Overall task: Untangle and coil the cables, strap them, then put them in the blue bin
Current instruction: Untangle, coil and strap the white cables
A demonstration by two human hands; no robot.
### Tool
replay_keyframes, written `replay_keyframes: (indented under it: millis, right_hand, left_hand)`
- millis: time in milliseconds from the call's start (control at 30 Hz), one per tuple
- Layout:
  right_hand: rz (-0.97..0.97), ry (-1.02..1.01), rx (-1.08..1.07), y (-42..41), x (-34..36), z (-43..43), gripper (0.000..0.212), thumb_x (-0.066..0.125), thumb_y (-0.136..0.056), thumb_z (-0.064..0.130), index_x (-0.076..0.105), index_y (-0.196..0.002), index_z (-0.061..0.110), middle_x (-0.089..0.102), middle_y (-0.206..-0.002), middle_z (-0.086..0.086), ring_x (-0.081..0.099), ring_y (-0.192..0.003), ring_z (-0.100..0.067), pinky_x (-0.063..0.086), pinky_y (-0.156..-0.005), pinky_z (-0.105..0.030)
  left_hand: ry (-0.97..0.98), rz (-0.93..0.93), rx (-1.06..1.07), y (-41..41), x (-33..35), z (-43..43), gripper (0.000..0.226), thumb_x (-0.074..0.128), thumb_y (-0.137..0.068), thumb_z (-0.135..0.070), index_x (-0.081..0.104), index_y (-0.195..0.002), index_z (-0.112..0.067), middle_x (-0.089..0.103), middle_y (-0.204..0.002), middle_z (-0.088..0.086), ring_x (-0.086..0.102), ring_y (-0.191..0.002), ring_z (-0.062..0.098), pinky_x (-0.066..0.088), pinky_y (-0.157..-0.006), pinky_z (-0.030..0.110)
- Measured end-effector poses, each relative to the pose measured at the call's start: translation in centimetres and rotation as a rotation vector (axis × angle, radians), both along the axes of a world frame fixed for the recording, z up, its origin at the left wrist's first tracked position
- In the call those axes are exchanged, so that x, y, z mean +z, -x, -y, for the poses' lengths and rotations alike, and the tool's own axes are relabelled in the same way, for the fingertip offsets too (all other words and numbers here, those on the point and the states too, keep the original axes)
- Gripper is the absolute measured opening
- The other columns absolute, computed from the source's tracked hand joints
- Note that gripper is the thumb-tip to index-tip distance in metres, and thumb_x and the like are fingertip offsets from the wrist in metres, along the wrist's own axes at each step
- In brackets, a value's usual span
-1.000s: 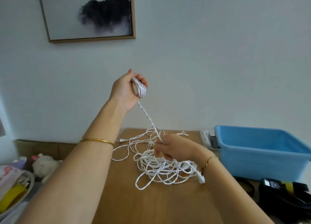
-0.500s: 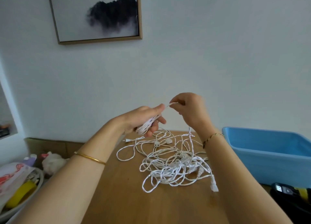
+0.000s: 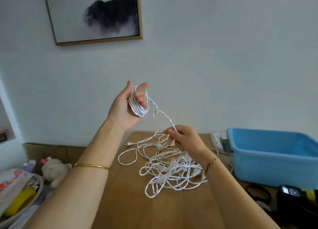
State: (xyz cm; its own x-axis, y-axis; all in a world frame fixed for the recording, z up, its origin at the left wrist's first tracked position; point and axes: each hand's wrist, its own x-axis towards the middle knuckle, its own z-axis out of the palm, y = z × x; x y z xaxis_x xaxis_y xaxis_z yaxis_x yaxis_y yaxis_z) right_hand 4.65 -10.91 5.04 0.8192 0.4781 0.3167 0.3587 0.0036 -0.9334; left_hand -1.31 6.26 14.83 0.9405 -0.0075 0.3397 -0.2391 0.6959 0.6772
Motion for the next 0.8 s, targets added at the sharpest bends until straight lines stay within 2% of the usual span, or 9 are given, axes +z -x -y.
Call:
replay_keyframes:
  millis: [100, 233, 367, 433, 500, 567, 633, 733, 800]
  right_hand:
    - [-0.147, -0.198, 0.049, -0.6, -1.0, 0.7, 0.015, 0.056, -0.093, 0.014, 0.064, -0.091, 0.002, 0.044, -0.056, 0.000, 0.028, -0.042, -0.007, 0.022, -0.037, -0.016]
    - [-0.432, -0.408, 0.033, -2.1, -1.6, 1.2, 0.025, 0.049, -0.097, 0.019, 0.063, -0.079, 0.009, 0.041, -0.058, 0.002, 0.027, -0.040, -0.005, 0.019, -0.036, -0.017]
    - [-0.560, -0.296, -0.101, -3.0, -1.6, 0.6, 0.036, 0.044, -0.099, 0.027, 0.055, -0.068, 0.012, 0.036, -0.056, 0.003, 0.026, -0.038, -0.006, 0.019, -0.033, -0.017]
    - [-0.432, -0.128, -0.220, -2.6, -1.1, 0.6, 0.040, 0.044, -0.099, 0.030, 0.056, -0.066, 0.012, 0.033, -0.052, 0.005, 0.024, -0.037, -0.006, 0.020, -0.033, -0.018]
    - [-0.164, 0.067, -0.305, -1.9, -0.6, 0.8, 0.039, 0.046, -0.098, 0.031, 0.063, -0.068, 0.012, 0.036, -0.049, 0.007, 0.028, -0.036, -0.004, 0.024, -0.036, -0.016]
    - [0.084, 0.199, -0.281, -0.9, -0.4, 1.1, 0.030, 0.051, -0.096, 0.028, 0.068, -0.077, 0.012, 0.041, -0.049, 0.010, 0.032, -0.037, -0.001, 0.027, -0.041, -0.013]
    - [0.219, 0.274, -0.168, 0.3, 0.1, 1.2, 0.024, 0.055, -0.094, 0.027, 0.070, -0.083, 0.013, 0.042, -0.052, 0.010, 0.031, -0.041, -0.002, 0.027, -0.044, -0.015]
    - [0.245, 0.313, 0.042, 2.0, 1.7, 1.8, 0.021, 0.060, -0.091, 0.028, 0.073, -0.085, 0.013, 0.042, -0.049, 0.012, 0.031, -0.044, -0.003, 0.029, -0.046, -0.015]
    - [0.220, 0.250, 0.135, 3.0, 3.2, 2.2, 0.017, 0.064, -0.089, 0.024, 0.072, -0.087, 0.009, 0.045, -0.049, 0.012, 0.034, -0.043, -0.001, 0.029, -0.044, -0.012]
  left_hand:
    - [0.123, -0.028, 0.148, -0.4, 0.1, -0.8, 0.044, 0.035, -0.101, -0.038, 0.056, -0.107, 0.000, 0.043, -0.046, -0.009, 0.044, -0.038, 0.001, 0.040, -0.042, 0.012]
    - [0.160, -0.010, 0.285, -0.6, 0.2, -0.6, 0.039, 0.035, -0.102, -0.034, 0.058, -0.102, -0.003, 0.039, -0.044, -0.010, 0.039, -0.036, 0.003, 0.035, -0.039, 0.013]
    - [0.116, 0.017, 0.338, -0.9, 1.0, 0.8, 0.037, 0.034, -0.103, -0.031, 0.059, -0.098, -0.004, 0.037, -0.044, -0.010, 0.037, -0.036, 0.004, 0.034, -0.039, 0.015]
    - [0.066, 0.002, 0.353, -1.1, 1.5, 1.2, 0.038, 0.035, -0.103, -0.031, 0.060, -0.099, -0.003, 0.037, -0.044, -0.009, 0.037, -0.037, 0.004, 0.035, -0.039, 0.015]
    - [0.008, -0.007, 0.387, -1.2, 2.2, 1.2, 0.040, 0.035, -0.103, -0.034, 0.060, -0.100, -0.003, 0.040, -0.046, -0.008, 0.040, -0.038, 0.004, 0.037, -0.041, 0.016]
    - [-0.060, -0.001, 0.442, -1.5, 2.8, 1.1, 0.039, 0.035, -0.103, -0.035, 0.058, -0.097, -0.004, 0.046, -0.048, -0.007, 0.046, -0.040, 0.006, 0.042, -0.046, 0.018]
    - [-0.149, 0.024, 0.506, -1.8, 2.8, 1.4, 0.033, 0.035, -0.104, -0.029, 0.053, -0.087, -0.008, 0.054, -0.049, -0.004, 0.054, -0.043, 0.009, 0.048, -0.050, 0.021]
    - [-0.494, 0.050, 0.709, -2.6, 1.5, 1.5, 0.030, 0.034, -0.104, -0.018, 0.047, -0.078, -0.010, 0.059, -0.062, 0.004, 0.059, -0.047, 0.007, 0.054, -0.056, 0.025]
    - [-0.862, 0.105, 0.858, -3.2, 0.0, 1.0, 0.024, 0.035, -0.103, -0.016, 0.046, -0.083, -0.008, 0.059, -0.067, 0.006, 0.062, -0.053, 0.009, 0.057, -0.067, 0.033]
